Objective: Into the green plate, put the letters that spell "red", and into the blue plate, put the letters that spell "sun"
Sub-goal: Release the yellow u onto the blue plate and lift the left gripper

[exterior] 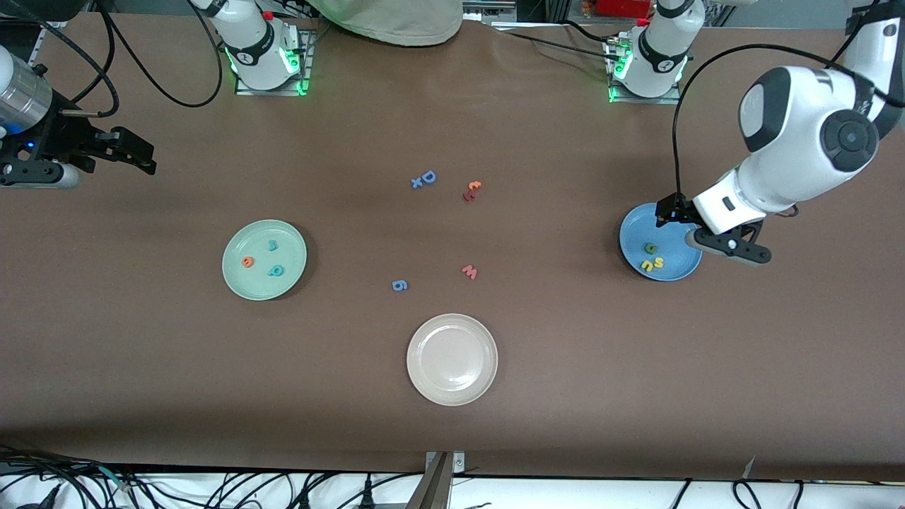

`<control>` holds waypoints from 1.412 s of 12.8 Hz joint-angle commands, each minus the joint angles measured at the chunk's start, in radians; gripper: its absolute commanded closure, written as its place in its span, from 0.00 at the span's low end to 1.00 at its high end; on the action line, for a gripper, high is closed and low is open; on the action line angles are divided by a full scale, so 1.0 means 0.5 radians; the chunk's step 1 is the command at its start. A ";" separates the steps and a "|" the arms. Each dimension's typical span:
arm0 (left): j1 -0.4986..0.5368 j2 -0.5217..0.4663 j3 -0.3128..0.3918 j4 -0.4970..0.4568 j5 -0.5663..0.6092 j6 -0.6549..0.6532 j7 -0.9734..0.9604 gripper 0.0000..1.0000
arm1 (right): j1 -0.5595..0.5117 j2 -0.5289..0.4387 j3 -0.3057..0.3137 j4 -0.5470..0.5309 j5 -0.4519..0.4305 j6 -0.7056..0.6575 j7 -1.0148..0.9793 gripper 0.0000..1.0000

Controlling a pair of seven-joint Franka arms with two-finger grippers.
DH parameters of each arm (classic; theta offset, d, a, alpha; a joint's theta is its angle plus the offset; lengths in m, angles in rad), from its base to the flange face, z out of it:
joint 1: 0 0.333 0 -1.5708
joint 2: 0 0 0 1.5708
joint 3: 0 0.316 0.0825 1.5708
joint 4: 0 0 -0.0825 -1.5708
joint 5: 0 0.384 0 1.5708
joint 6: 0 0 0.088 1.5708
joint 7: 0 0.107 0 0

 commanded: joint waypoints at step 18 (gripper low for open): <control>0.629 -0.027 -0.551 0.487 0.145 -0.478 -0.288 0.00 | -0.009 -0.016 0.010 -0.014 0.001 0.012 -0.007 0.00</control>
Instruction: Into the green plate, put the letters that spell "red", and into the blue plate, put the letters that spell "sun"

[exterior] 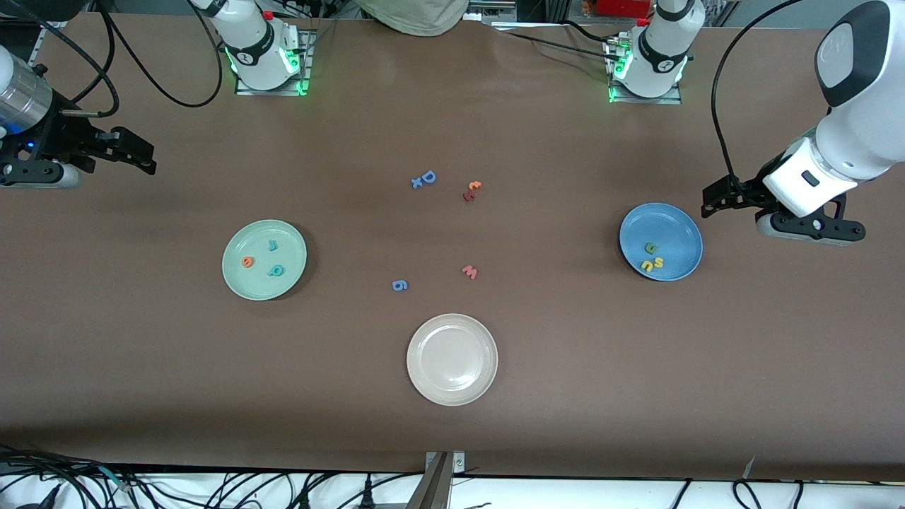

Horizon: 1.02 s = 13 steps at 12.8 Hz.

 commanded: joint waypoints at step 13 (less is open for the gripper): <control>0.138 0.077 -0.130 0.146 0.031 -0.056 -0.013 0.00 | -0.009 -0.015 0.003 -0.017 0.005 0.021 -0.092 0.00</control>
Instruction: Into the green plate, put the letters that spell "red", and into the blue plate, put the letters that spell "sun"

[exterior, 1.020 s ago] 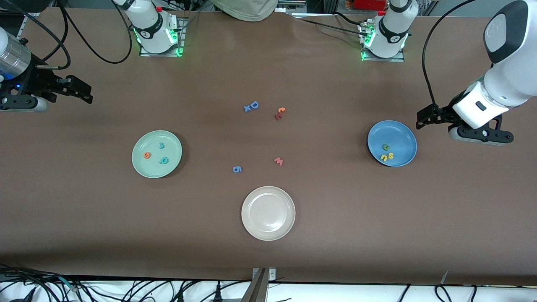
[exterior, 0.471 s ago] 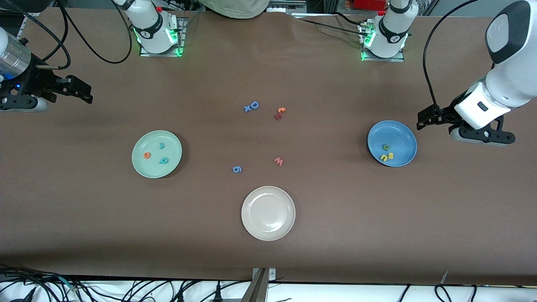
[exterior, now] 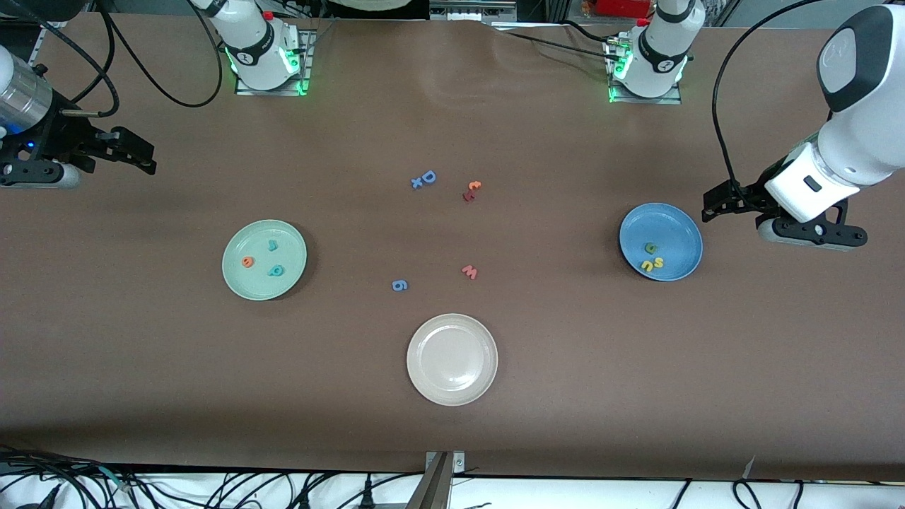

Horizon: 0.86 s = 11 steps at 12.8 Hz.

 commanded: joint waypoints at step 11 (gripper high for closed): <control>0.069 0.116 -0.019 0.263 0.031 -0.144 -0.016 0.00 | -0.009 -0.028 0.013 -0.014 0.017 0.095 -0.068 0.00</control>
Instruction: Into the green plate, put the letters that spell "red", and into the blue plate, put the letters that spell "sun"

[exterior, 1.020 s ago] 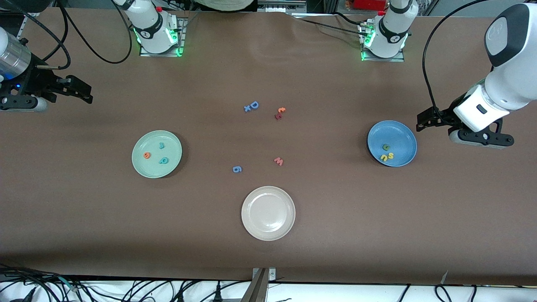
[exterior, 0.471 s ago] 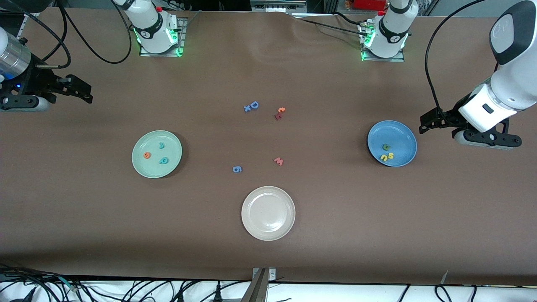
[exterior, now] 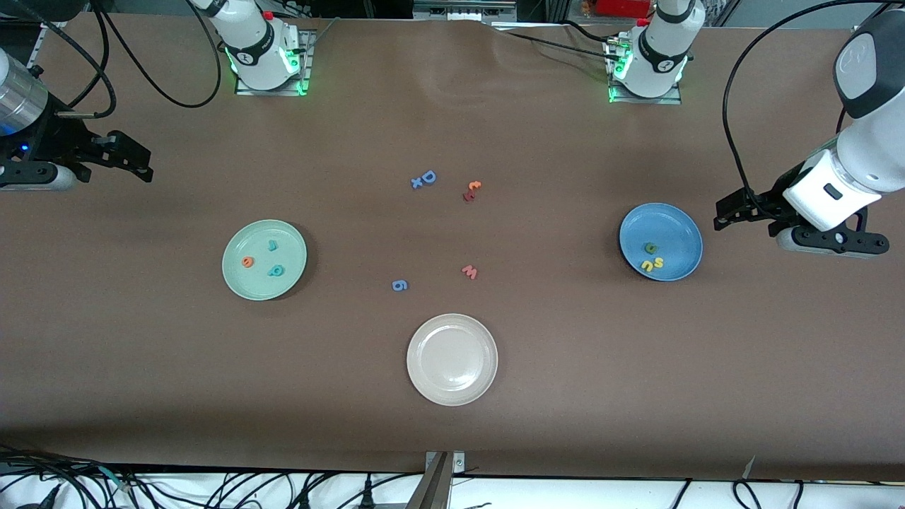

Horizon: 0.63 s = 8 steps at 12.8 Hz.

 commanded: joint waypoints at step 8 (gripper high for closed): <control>0.042 0.070 0.017 0.399 0.052 -0.354 -0.019 0.00 | -0.009 -0.025 0.009 -0.016 0.015 -0.023 -0.032 0.00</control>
